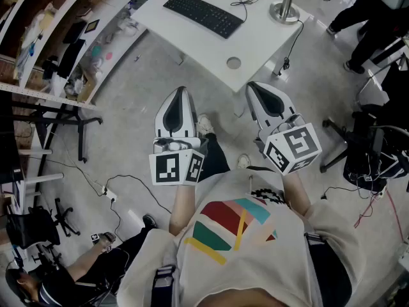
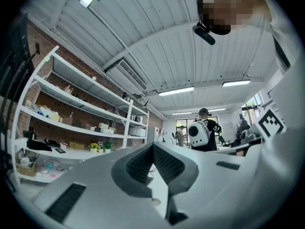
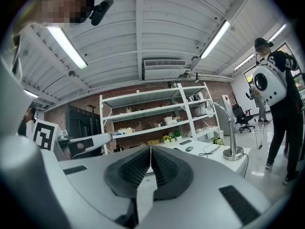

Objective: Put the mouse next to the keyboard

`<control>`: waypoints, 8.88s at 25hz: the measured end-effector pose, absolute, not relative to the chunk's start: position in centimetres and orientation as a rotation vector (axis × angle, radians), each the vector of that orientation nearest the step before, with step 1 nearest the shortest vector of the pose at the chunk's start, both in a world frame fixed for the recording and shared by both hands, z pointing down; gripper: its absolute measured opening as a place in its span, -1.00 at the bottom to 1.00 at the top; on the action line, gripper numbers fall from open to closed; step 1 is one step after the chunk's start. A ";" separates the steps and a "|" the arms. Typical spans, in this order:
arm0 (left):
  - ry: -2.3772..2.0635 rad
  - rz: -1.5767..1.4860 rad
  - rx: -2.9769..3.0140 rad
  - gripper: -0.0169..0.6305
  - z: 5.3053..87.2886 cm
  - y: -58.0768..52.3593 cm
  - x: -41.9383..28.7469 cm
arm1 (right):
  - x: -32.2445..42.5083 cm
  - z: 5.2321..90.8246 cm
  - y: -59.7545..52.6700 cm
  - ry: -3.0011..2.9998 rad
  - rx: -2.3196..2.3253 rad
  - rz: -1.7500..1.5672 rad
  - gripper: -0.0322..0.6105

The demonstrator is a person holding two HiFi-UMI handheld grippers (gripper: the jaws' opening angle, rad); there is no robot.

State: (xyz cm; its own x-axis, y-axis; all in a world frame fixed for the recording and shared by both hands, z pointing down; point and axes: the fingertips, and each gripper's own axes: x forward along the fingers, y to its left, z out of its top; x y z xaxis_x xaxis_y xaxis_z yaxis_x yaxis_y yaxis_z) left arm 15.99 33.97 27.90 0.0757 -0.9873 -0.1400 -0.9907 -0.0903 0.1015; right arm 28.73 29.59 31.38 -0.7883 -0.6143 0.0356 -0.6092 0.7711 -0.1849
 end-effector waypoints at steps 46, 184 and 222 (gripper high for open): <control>1.754 0.255 -2.712 -0.35 32.5 -16.0 -12.4 | -1.7 39.1 -22.9 2.928 -1.516 -0.634 -0.31; 1.340 -0.132 -3.028 -0.12 40.4 -11.2 6.2 | 23.8 57.3 -8.7 2.556 -1.965 -1.540 -0.60; 1.454 0.162 -2.864 -0.81 31.5 -8.2 2.6 | 17.6 32.6 -2.5 2.514 -1.881 -0.420 -0.60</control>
State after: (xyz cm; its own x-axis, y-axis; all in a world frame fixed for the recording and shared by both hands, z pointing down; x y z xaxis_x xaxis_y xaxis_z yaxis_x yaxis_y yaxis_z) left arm 2.58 -8.20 31.50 0.5869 -0.8077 -0.0558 -0.8002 -0.5892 0.1116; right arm 17.56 -2.52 32.62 -0.2943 -0.9389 0.1784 -0.9459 0.2595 -0.1948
